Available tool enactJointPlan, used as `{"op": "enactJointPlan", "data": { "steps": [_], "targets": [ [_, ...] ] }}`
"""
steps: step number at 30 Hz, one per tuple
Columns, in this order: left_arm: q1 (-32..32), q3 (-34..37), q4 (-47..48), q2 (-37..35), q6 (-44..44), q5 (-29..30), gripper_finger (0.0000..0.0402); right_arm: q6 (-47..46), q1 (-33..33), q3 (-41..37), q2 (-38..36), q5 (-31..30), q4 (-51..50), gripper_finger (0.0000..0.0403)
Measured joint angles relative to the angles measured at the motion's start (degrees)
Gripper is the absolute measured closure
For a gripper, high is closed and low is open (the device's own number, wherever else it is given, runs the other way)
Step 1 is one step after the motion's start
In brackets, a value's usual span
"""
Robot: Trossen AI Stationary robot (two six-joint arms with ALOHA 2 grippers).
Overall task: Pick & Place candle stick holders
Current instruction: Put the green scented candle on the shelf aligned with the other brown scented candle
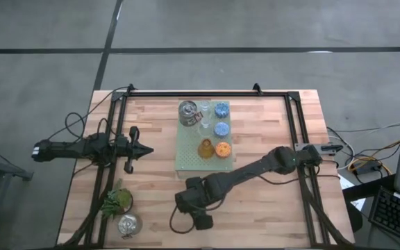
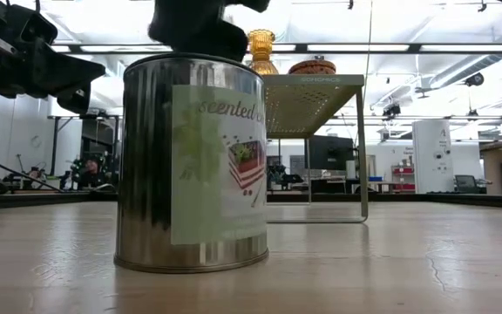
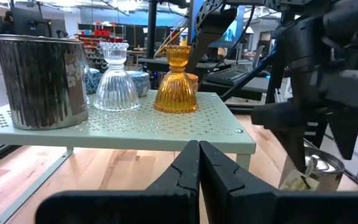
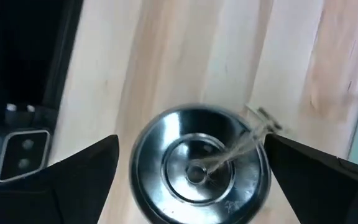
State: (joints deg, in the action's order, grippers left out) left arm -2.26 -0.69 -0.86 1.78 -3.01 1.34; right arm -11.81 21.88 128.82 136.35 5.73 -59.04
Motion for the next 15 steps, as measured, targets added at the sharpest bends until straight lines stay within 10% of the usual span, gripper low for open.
{"op": "enactJointPlan", "data": {
  "steps": [15],
  "targets": [
    [0.0,0.0,0.0,0.0,0.0,0.0,0.0394,8.7,1.0,2.2,-2.3,0.1,9.2,0.0012]
  ]
}}
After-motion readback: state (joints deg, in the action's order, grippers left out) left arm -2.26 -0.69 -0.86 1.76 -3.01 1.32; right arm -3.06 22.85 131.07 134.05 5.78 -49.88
